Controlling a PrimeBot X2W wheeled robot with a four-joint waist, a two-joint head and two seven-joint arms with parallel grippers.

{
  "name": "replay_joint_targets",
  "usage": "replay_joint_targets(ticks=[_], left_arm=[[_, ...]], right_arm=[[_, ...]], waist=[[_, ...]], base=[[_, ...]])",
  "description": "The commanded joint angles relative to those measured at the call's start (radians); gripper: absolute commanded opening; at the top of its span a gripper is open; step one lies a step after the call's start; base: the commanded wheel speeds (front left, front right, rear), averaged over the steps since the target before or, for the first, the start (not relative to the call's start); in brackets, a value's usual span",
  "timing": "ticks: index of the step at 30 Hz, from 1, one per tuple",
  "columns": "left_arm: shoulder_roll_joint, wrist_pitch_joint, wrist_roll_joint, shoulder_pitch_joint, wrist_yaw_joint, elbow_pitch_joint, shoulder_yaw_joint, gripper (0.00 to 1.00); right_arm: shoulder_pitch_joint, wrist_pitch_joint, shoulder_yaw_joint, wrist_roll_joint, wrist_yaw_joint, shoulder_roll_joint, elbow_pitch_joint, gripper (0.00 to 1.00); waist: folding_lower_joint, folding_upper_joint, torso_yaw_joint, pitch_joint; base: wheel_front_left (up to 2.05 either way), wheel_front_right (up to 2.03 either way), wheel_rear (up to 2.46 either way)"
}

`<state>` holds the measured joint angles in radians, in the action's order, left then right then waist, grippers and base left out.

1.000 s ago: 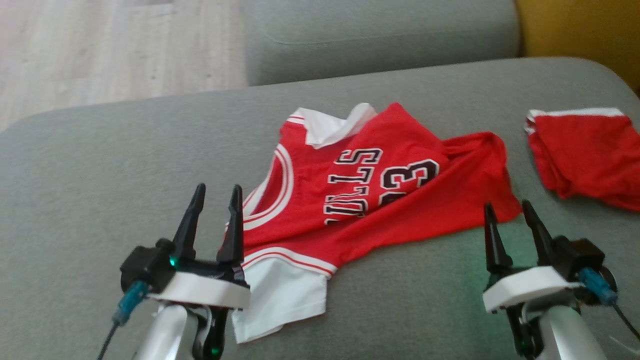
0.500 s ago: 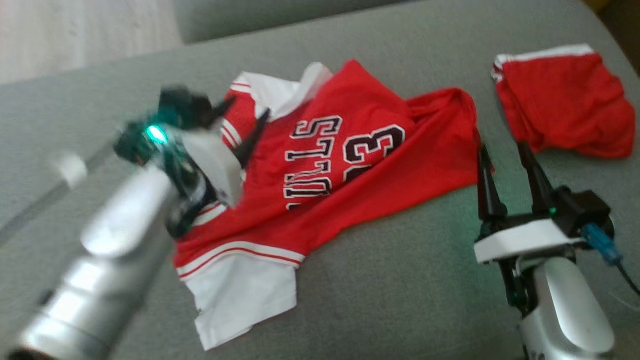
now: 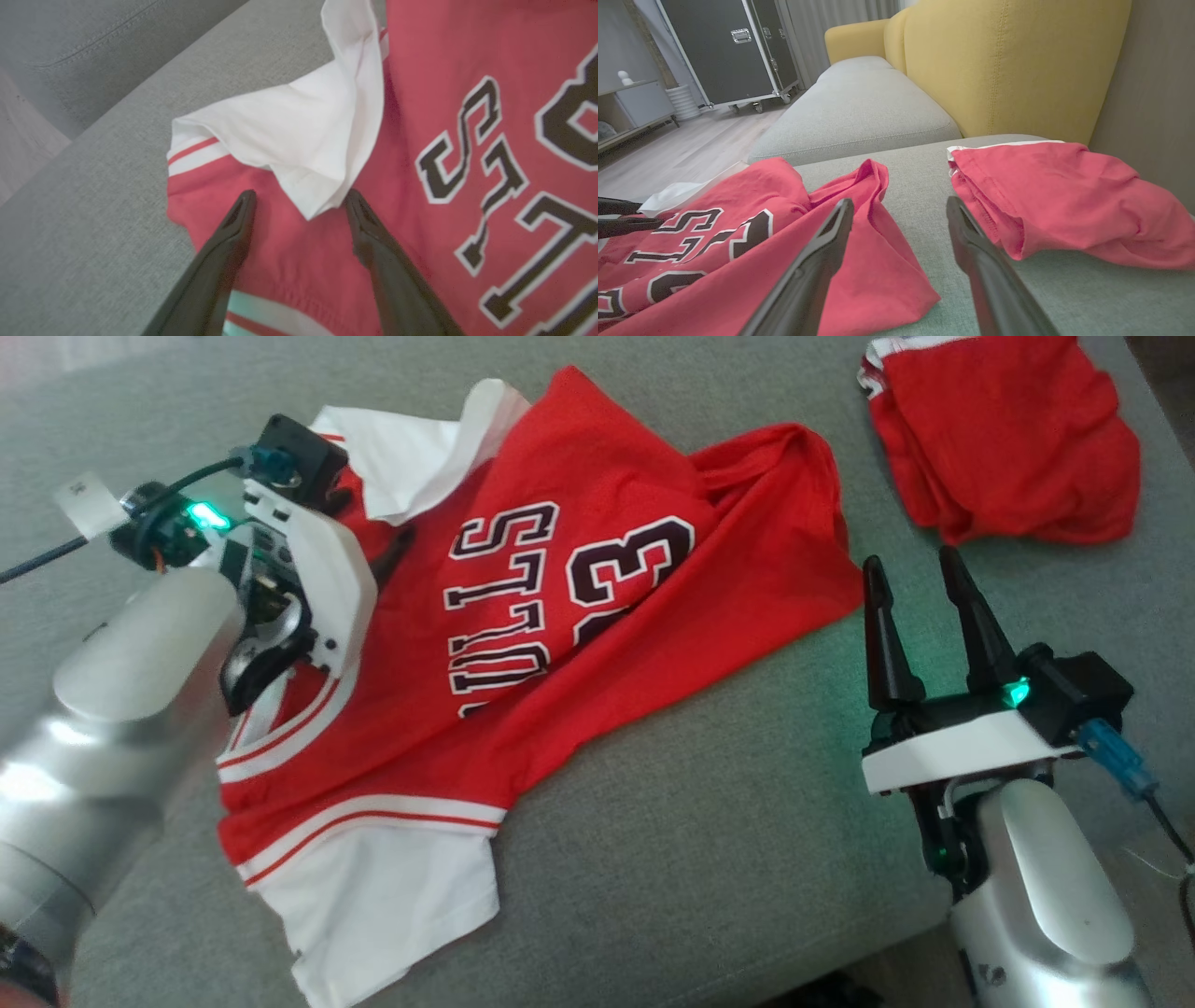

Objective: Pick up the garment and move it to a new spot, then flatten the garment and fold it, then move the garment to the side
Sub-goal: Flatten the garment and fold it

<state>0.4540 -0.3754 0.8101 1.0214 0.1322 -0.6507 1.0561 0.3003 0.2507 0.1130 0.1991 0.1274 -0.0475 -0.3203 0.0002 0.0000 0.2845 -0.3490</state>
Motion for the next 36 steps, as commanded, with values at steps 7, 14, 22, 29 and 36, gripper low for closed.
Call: replay_joint_targets(ticks=[7, 14, 22, 29, 36], left_arm=[[0.038, 0.026, 0.069, 0.101, -0.002, -0.045, 0.084, 1.00], [0.066, -0.093, 0.172, 0.110, -0.002, -0.061, 0.182, 0.00], [0.089, 0.010, 0.167, 0.170, -0.003, -0.148, 0.187, 0.00], [0.076, 0.195, 0.066, 0.244, -0.067, -0.317, 0.177, 0.00], [0.072, 0.362, 0.040, 0.315, -0.144, -0.447, 0.146, 0.00]], right_arm=[[0.035, 0.011, 0.032, 0.013, 0.003, -0.003, 0.050, 1.00], [0.032, 0.011, 0.015, 0.013, 0.003, -0.003, 0.065, 1.00], [0.034, 0.011, 0.004, 0.004, 0.003, -0.003, 0.078, 1.00], [0.039, 0.011, 0.011, -0.002, 0.003, -0.003, 0.081, 1.00], [0.041, 0.011, 0.021, -0.006, 0.003, -0.003, 0.073, 1.00]], waist=[[-0.0002, 0.0000, 0.051, -0.050], [-0.0002, 0.0000, 0.065, -0.063], [-0.0002, 0.0000, 0.056, -0.068], [-0.0002, 0.0000, 0.050, -0.072], [-0.0002, 0.0000, 0.050, -0.080]], base=[[0.00, 0.00, 0.00], [0.00, 0.00, 0.00], [0.00, 0.00, 0.00], [0.00, 0.00, 0.00], [0.00, 0.00, 0.00]])
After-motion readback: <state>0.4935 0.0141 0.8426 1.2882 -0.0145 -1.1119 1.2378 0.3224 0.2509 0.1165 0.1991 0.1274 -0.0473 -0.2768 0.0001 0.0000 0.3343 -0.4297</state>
